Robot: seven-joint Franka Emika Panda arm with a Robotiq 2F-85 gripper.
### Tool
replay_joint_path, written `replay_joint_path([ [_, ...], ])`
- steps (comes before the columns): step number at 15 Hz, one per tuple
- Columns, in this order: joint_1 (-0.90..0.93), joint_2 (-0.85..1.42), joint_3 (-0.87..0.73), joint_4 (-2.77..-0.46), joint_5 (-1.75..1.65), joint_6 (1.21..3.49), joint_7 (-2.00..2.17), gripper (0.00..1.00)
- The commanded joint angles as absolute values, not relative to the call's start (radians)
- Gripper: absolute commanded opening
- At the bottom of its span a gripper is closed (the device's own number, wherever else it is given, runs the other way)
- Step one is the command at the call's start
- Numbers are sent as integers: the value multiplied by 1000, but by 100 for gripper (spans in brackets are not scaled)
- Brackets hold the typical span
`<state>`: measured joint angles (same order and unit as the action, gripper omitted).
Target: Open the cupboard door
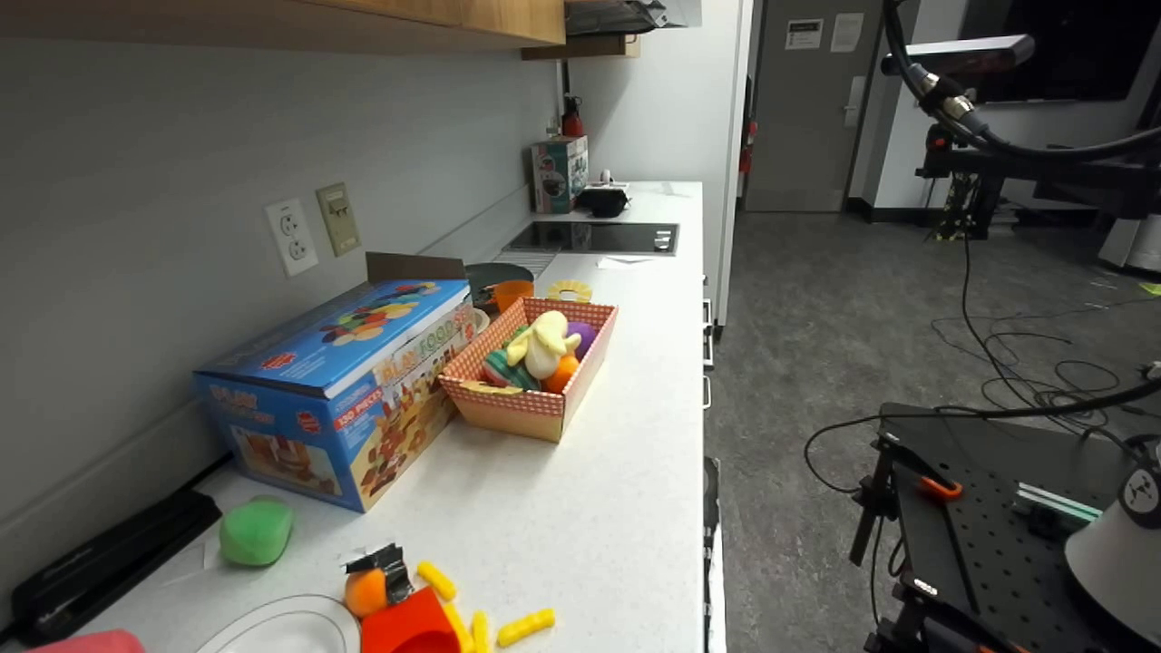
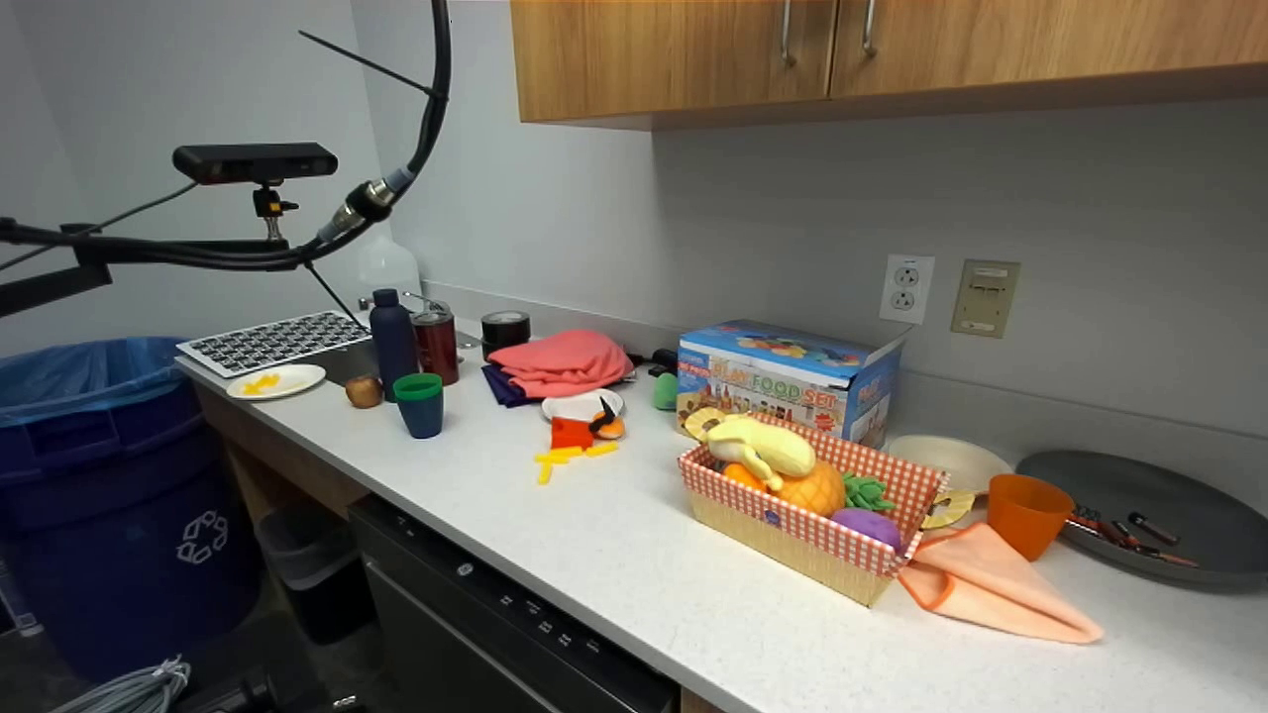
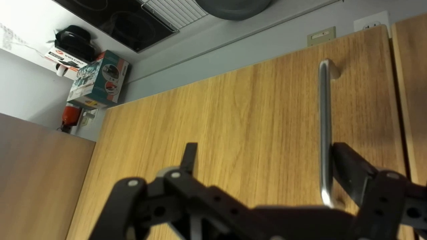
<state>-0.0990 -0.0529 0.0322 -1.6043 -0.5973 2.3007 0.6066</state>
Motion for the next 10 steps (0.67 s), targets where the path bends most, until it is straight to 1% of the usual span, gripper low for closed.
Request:
replay_joint_path([
  [1,-86,-50,20,-1592,-672,2273,648,100],
  [9,-49,-52,39,-1564,-808,2069,705,100],
  [10,-95,-58,-22,-1662,-789,2184,685,100],
])
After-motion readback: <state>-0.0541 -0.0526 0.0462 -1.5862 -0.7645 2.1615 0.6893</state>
